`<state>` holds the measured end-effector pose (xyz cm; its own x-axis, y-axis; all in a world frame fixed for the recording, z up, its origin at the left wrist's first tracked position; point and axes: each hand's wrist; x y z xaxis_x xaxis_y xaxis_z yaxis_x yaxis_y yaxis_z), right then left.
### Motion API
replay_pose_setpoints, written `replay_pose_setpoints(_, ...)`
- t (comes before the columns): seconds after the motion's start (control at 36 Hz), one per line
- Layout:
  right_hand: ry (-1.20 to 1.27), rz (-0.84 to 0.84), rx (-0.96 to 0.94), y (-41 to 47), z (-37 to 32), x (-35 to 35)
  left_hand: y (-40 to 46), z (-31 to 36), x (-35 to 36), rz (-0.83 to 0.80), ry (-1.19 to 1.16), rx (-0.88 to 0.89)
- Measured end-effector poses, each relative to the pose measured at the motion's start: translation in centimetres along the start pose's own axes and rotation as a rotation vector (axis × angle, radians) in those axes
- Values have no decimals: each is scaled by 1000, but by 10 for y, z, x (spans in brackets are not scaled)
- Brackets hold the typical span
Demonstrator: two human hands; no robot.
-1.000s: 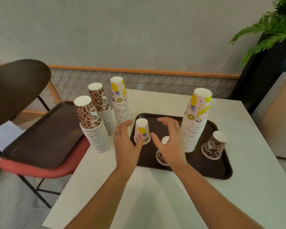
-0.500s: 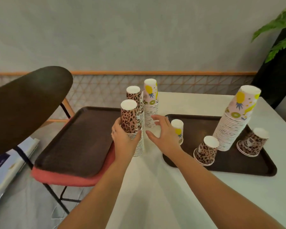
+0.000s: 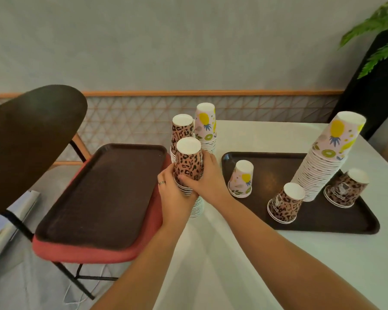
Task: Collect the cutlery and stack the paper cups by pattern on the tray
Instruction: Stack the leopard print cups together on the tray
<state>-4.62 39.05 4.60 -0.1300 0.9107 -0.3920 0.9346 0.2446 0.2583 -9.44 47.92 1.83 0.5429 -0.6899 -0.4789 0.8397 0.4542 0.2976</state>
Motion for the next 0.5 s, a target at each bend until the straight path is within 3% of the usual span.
replay_pose_setpoints(0.17,99,50,82,-5,7,-13,-11,-13,10,-63,-8,25)
replay_pose_setpoints(0.33,131,60,131,-11,13,-25,-22,-24,26,-224,-56,-97)
replay_pose_setpoints(0.5,170,65,177,-16,16,-37,-18,-55,46,-282,-31,-231)
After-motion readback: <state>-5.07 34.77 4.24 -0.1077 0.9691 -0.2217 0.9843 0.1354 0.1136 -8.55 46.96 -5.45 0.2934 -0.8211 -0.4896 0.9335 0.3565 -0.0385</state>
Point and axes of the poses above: each hand's wrist, its own y-axis towards the middle knuckle, its own x-axis out of the palm, z = x × y, and after that the axes turned 5 degrees about y, right-handed
